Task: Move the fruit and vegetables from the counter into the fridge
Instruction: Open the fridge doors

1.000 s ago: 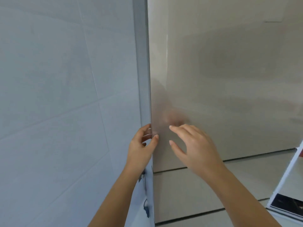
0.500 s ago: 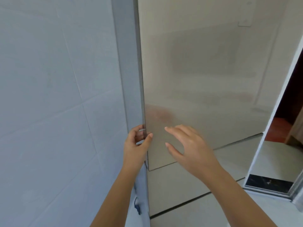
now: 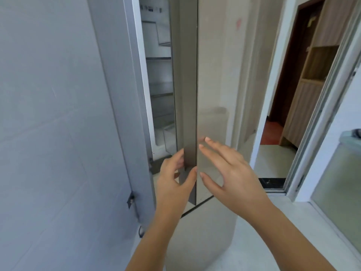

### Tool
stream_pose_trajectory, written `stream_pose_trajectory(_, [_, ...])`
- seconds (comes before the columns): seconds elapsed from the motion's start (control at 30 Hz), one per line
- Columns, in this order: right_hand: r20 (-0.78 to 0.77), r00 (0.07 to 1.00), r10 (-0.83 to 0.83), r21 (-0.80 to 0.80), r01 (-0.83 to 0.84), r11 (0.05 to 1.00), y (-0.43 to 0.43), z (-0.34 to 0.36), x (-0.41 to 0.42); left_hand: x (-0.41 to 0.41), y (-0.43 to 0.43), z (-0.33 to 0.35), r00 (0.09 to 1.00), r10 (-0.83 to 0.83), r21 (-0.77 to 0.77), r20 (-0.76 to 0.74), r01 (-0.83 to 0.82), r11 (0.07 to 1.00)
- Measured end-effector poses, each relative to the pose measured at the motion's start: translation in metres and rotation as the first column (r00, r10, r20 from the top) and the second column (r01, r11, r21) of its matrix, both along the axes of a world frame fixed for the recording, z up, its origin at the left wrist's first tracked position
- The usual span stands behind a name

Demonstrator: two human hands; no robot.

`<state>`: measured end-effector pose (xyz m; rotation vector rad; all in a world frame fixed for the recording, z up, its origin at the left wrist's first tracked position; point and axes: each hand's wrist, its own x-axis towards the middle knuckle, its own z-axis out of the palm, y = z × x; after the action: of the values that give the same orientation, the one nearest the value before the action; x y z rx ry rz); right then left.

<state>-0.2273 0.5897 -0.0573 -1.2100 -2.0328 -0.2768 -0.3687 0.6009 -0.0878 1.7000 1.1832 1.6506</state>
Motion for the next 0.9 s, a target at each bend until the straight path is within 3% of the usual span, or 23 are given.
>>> stream_pose_trajectory(0.67, [0.007, 0.895, -0.445, -0.020, 0.445, 0.895, -0.142, -0.017, 0.135, 0.142, -0.089, -0.009, 0.904, -0.413, 0.082, -0.111, 0.422, 0.903])
stream_pose_trajectory(0.77, [0.008, 0.862, -0.507, 0.033, 0.507, 0.862, -0.154, -0.015, 0.151, 0.156, -0.095, -0.005, 0.889, -0.389, 0.143, -0.241, 0.429, 0.892])
stream_pose_trajectory(0.9, [0.006, 0.858, -0.514, 0.095, 0.511, 0.854, -0.161, -0.012, 0.161, 0.159, -0.096, 0.002, 0.907, -0.188, 0.313, -0.377, 0.316, 0.896])
